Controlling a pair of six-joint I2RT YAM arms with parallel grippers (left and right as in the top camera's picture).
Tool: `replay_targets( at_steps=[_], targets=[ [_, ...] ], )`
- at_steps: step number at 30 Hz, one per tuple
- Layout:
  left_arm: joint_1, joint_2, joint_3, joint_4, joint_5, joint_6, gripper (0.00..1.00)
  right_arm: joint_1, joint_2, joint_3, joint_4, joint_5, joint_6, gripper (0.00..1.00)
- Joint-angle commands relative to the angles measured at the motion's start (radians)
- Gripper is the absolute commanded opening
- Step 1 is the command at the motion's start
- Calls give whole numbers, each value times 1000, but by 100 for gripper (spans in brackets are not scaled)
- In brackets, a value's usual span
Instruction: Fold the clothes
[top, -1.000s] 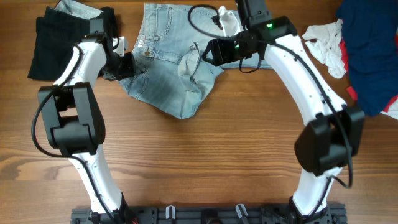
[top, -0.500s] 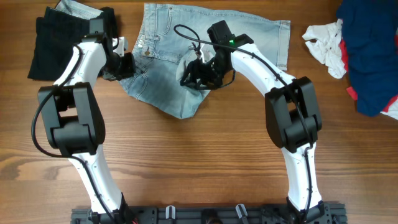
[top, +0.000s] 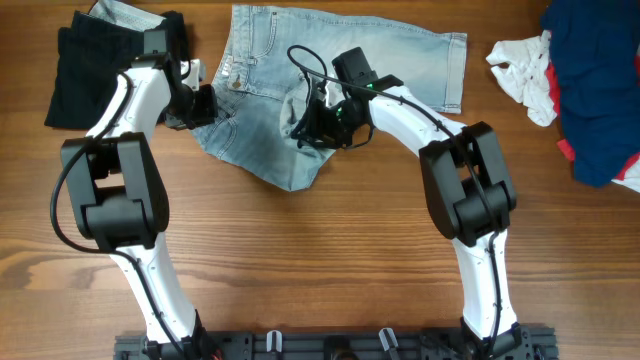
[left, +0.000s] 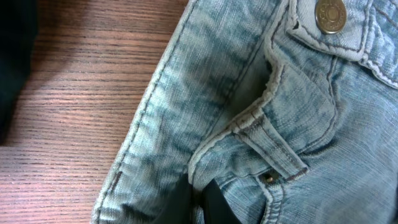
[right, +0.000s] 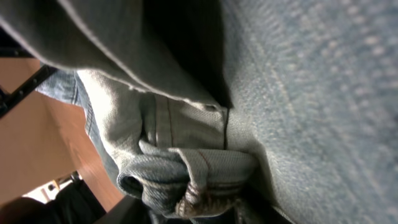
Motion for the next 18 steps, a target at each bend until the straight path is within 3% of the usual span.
replay_targets(
  at_steps=[1, 5, 11, 18],
  targets=[
    [1, 8, -3, -2, 6, -13, 4, 17, -15, -14, 20, 23, 14, 24],
    [1, 8, -3, -1, 6, -13, 4, -8, -25, -14, 28, 23, -11, 4],
    [1, 8, -3, -1, 6, -13, 4, -98, -135, -14, -69, 135, -110, 4],
    [1, 8, -3, -1, 6, -13, 4, -216, -341, -14, -395, 322, -283, 4]
  ],
)
